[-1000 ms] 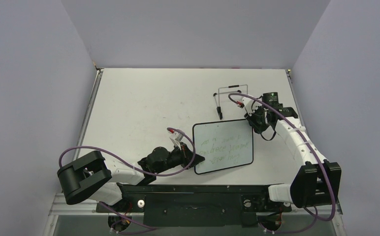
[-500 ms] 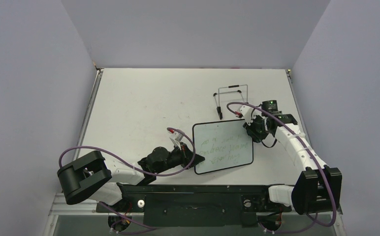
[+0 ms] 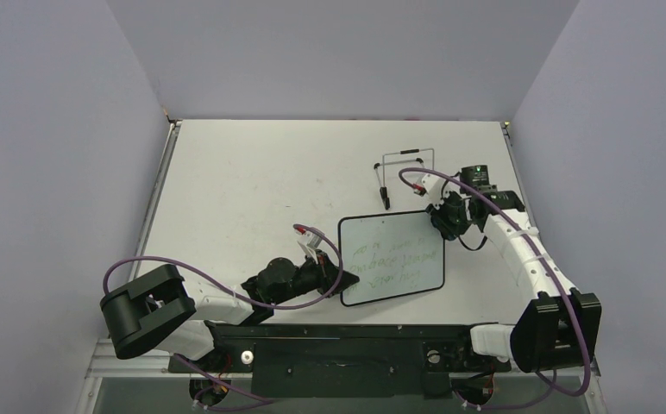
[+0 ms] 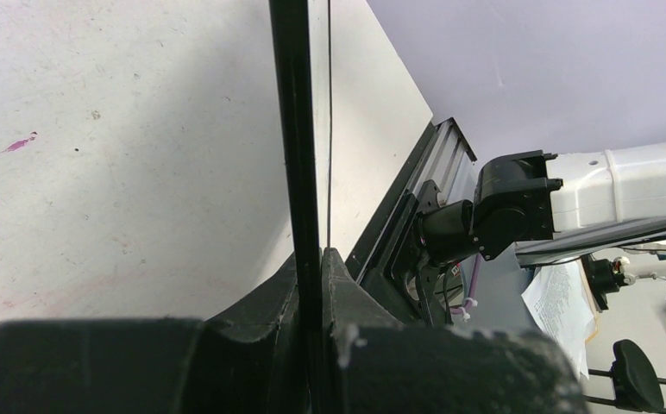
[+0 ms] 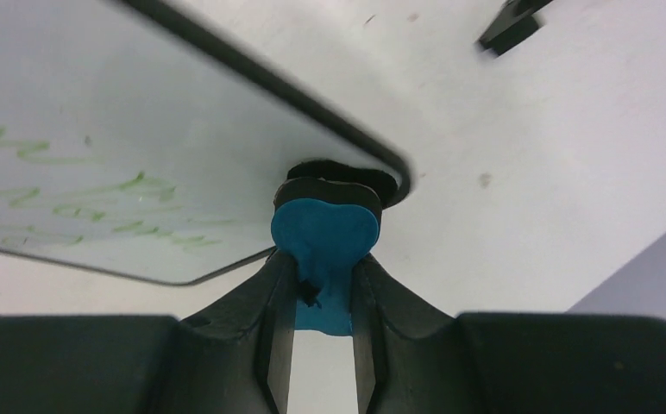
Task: Erase the whiteboard
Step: Erase the whiteboard at the center of the board.
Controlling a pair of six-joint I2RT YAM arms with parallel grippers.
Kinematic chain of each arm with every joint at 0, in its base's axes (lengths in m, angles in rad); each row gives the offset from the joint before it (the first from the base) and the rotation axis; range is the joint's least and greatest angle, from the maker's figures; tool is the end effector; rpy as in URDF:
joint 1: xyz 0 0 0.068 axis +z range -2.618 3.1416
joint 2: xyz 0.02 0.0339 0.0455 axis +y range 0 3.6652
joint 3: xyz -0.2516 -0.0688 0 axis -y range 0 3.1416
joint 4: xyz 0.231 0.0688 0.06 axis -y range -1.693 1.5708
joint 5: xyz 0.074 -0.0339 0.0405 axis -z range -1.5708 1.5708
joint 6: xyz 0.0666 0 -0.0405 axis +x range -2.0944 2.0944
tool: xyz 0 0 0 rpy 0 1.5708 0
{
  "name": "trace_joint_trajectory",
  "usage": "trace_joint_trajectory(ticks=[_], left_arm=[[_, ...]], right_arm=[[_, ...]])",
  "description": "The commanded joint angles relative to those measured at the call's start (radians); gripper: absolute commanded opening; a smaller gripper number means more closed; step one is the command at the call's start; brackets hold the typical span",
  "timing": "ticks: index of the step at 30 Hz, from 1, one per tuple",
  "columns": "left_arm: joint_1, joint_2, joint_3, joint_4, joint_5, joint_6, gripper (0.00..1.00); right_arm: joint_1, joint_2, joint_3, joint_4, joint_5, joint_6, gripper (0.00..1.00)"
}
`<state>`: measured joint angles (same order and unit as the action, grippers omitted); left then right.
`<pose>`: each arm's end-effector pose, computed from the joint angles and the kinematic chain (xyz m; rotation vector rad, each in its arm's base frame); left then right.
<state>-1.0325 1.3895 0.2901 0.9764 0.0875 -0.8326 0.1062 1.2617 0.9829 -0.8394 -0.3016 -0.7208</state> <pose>0.1346 -0.2368 0.1652 0.2658 1.9053 -1.4149 0.2388 0.0453 0.2235 -1.1347 2.3582 0.1967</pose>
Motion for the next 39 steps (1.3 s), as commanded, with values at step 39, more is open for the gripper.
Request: trace_joint_trajectory(ticks=[39], left_arm=[[-0.008,-0.029,0.002,0.093,0.031,0.029,0.00]], right_arm=[[0.468,0.003,0.079,0.066,-0.045,0.138,0.00]])
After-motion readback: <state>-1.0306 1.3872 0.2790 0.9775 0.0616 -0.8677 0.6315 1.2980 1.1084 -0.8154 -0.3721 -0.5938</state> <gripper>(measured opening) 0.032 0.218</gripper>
